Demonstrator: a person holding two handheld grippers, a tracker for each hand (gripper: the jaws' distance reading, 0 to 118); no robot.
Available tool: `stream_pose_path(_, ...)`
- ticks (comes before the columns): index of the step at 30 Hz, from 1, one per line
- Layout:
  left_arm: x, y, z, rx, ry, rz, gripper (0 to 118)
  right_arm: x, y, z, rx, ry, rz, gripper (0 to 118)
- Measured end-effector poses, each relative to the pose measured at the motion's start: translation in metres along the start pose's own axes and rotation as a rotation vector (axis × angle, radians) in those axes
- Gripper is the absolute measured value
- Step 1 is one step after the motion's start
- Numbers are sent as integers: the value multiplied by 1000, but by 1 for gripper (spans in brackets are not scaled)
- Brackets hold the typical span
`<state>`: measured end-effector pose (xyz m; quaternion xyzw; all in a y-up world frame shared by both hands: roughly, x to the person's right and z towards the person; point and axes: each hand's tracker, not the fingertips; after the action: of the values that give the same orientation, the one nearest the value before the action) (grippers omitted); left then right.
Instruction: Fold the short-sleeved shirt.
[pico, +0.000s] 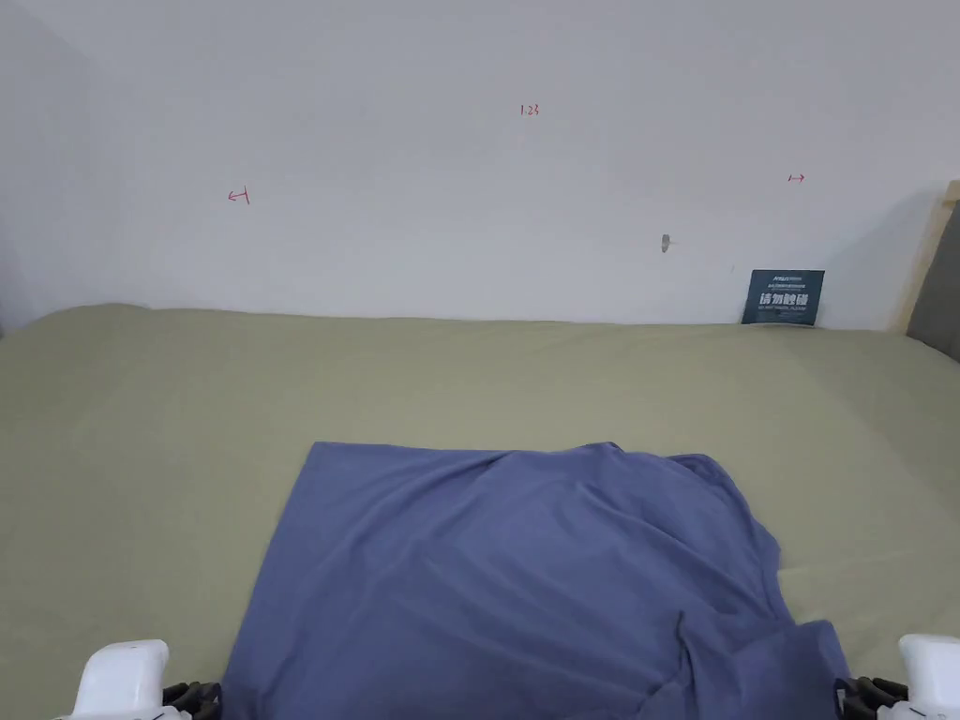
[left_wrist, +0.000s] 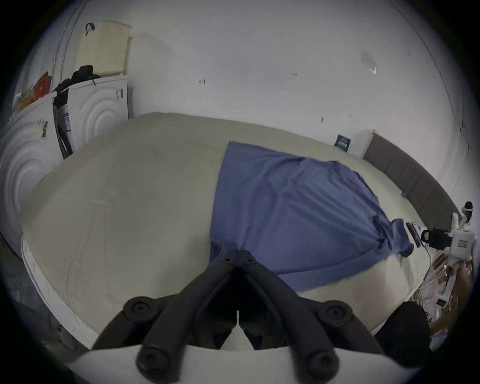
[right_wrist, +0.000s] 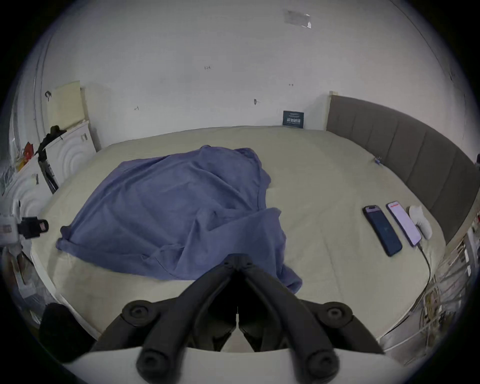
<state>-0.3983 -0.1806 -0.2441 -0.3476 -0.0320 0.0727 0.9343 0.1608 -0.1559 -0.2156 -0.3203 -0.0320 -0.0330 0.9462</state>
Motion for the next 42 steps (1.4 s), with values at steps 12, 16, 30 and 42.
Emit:
stream_pose_path(12,-9,-18,-54,-199,55,-25,57,11,13,-14,-2,-13,-51,0)
stream_pose_path(16,-19,-12,-48,-148,-42,24,4,23,12,-28,-30,-27,-4,67)
stream_pose_path(30,-18,8,-40,-97,-54,89,4,32,-9,-70,-229,6,63,4)
stream_pose_path(42,-9,89,-47,-6,-42,170,4,23,80,-71,-44,36,79,4)
